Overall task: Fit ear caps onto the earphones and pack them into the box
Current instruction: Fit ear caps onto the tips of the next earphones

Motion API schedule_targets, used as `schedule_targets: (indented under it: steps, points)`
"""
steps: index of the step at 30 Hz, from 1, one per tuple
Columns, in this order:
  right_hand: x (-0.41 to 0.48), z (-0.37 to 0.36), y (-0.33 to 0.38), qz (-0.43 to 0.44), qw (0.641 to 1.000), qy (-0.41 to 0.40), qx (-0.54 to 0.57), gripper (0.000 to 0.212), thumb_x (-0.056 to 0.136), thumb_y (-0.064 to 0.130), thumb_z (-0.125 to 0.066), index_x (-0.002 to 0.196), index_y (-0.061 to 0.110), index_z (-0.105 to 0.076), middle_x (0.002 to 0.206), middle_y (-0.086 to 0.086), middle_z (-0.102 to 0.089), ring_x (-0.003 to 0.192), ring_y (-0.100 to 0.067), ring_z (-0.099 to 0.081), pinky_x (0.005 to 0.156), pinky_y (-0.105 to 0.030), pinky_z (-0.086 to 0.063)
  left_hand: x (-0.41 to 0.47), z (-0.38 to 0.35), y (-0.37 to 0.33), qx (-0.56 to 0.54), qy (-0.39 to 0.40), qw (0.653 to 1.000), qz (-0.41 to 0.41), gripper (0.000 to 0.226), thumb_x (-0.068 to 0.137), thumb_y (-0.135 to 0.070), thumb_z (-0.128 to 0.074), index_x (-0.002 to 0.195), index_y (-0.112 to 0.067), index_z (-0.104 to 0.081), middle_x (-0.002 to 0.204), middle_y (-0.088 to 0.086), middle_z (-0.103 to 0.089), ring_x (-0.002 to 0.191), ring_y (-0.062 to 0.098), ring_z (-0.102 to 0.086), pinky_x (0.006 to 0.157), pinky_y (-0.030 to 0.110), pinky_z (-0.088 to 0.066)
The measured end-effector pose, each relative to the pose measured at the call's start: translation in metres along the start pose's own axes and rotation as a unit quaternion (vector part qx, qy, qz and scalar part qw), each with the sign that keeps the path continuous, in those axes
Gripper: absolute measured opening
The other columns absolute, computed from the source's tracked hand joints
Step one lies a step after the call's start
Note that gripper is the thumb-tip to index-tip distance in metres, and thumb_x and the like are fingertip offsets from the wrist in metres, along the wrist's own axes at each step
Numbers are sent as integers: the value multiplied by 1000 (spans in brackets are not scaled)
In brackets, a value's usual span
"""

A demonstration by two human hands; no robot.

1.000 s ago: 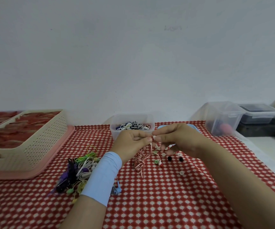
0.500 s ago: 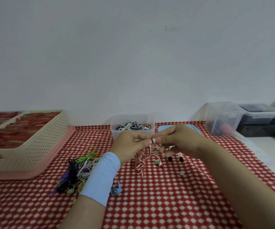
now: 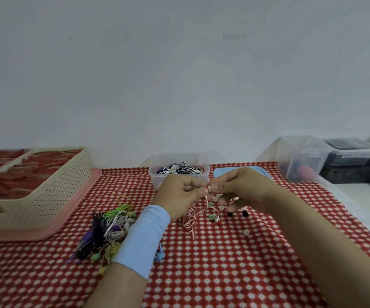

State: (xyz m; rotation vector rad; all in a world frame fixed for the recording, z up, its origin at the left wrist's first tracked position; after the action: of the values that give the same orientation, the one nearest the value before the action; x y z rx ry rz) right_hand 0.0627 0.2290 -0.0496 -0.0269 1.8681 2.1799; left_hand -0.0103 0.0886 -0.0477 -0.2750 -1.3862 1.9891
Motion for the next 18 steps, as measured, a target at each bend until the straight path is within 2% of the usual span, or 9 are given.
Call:
schedule_targets:
  steps: [3,5,7,9,10,15,18]
  points:
    - [1,-2,2,23,999,-26,4,7,90,9,-75,95,8,-80,77,-9,-75,63,-17,-67,53,-29,-60,1,3,2,-2,-23,1000,4,15,87,-12,-72,100,-17,-76,86,-7,-75,76,-4,-70,73,8,-51]
    - [1,-2,10,75,996,-51,-12,6,90,8,-75,95,7,-78,75,-10,-74,64,-21,-68,51,-30,-59,2,5,6,-22,-40,999,24,12,87,-16,-72,97,-21,-77,78,0,-75,66,1,-66,70,13,-52]
    - [-1,-1,19,134,986,-79,-60,5,90,6,-75,91,9,-79,77,-11,-76,65,-26,-72,53,-32,-60,3,5,11,-43,-41,997,47,11,88,-18,-71,93,-26,-78,71,7,-72,62,7,-60,68,20,-50]
    - [-2,-1,24,172,972,-101,-122,10,91,6,-73,90,12,-81,75,-6,-77,67,-27,-74,57,-32,-62,4,4,15,-53,-29,996,64,12,89,-20,-70,94,-26,-79,76,12,-73,65,11,-58,68,23,-50]
    - [-2,-1,26,183,966,-105,-149,11,91,7,-73,90,14,-82,73,-3,-77,68,-26,-75,57,-31,-62,4,4,16,-57,-23,996,70,12,89,-20,-70,94,-26,-79,78,13,-73,66,12,-57,68,24,-49]
    - [-3,-1,29,189,955,-88,-211,10,89,9,-76,92,16,-84,72,0,-77,66,-19,-74,61,-33,-63,2,4,14,-40,-16,997,71,8,88,-21,-71,91,-24,-78,60,-4,-66,56,5,-55,63,17,-48]
    - [-2,0,27,191,959,-93,-189,11,91,8,-74,93,14,-83,74,0,-77,66,-19,-73,61,-38,-64,2,4,12,-49,-25,997,60,7,88,-19,-71,91,-21,-77,65,2,-67,59,8,-56,62,17,-49]
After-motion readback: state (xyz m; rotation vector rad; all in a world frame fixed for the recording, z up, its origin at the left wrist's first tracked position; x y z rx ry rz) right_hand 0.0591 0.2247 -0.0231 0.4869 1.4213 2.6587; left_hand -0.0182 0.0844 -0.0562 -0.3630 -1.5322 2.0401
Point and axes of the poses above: each hand's wrist, its own x-axis towards the middle knuckle, its own z-axis out of the back of the hand, y = z × x, the point moved 7 cm from there along x, towards the middle knuckle
